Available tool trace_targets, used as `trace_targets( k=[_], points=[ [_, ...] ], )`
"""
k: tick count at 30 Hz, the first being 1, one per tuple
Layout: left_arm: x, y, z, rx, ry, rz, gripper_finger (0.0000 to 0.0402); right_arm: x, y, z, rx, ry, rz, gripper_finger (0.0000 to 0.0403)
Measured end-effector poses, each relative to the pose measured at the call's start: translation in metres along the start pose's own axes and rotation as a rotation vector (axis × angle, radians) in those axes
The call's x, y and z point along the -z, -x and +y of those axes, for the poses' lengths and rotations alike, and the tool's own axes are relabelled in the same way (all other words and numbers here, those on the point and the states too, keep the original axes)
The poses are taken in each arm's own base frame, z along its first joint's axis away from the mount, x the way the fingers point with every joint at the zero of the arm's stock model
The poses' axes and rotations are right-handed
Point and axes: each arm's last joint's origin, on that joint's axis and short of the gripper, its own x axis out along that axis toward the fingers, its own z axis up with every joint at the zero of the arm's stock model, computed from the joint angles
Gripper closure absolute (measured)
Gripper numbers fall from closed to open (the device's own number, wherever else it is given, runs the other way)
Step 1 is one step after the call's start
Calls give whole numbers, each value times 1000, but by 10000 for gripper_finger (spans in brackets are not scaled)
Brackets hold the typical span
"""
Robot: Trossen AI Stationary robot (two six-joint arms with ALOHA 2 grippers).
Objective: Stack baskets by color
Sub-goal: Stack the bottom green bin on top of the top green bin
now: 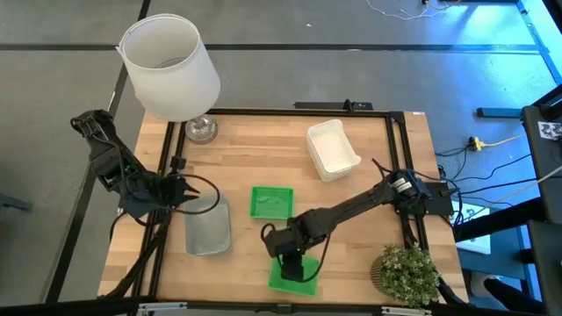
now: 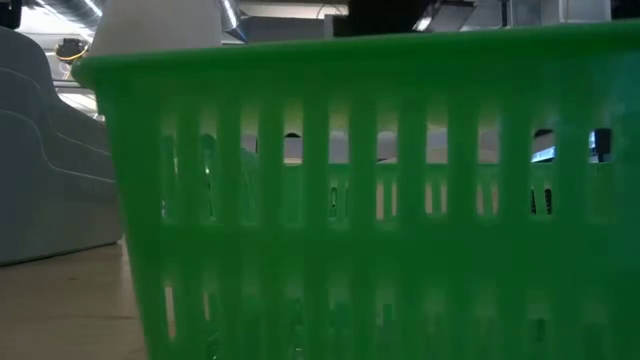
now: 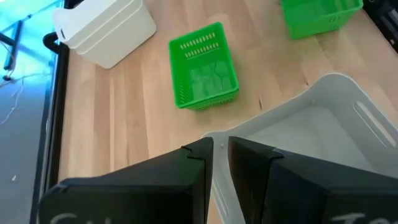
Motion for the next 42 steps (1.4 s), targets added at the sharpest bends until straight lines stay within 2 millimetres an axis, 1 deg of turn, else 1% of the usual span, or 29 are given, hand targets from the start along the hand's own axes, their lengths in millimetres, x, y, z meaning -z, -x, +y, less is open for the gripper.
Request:
trace_targets(
  k=[2, 8, 17, 18, 20, 22, 23, 24, 28, 32, 35, 37, 42],
  points=[
    [0, 0, 0, 0, -8, 0, 360, 2, -8, -2, 13, 0, -15, 287],
    [0, 0, 0, -2, -9, 0, 360, 14, -25, -11, 60, -43, 27, 287],
    [0, 0, 0, -3, -10, 1, 360, 22, -50, -20, 33, -48, -9, 290],
    [0, 0, 0, -3, -10, 1, 360, 23, -51, -20, 36, -58, -4, 296],
    [0, 0, 0, -3, -10, 1, 360, 21, -50, -22, 24, -79, -10, 323],
    [0, 0, 0, -3, -10, 1, 360, 17, -47, -25, 4, -108, -1, 368],
    [0, 0, 0, -4, -9, 1, 360, 15, -46, -26, -4, -115, 6, 384],
    [0, 0, 0, -3, -10, 1, 360, 11, -43, -28, -12, -119, 1, 391],
    [0, 0, 0, -4, -9, 1, 360, -2, -28, -36, -7, -138, -5, 397],
    [0, 0, 0, -4, -8, 1, 360, -17, -1, -47, 17, -126, 14, 398],
    [0, 0, 0, -4, -8, 1, 360, -29, 22, -61, 36, -105, 26, 399],
    [0, 0, 0, -10, 0, -1, 360, -41, 37, -71, 31, -73, -11, 399],
    [0, 0, 1, -43, 48, -13, 360, -65, 66, -108, 46, 12, -109, 400]
  ],
)
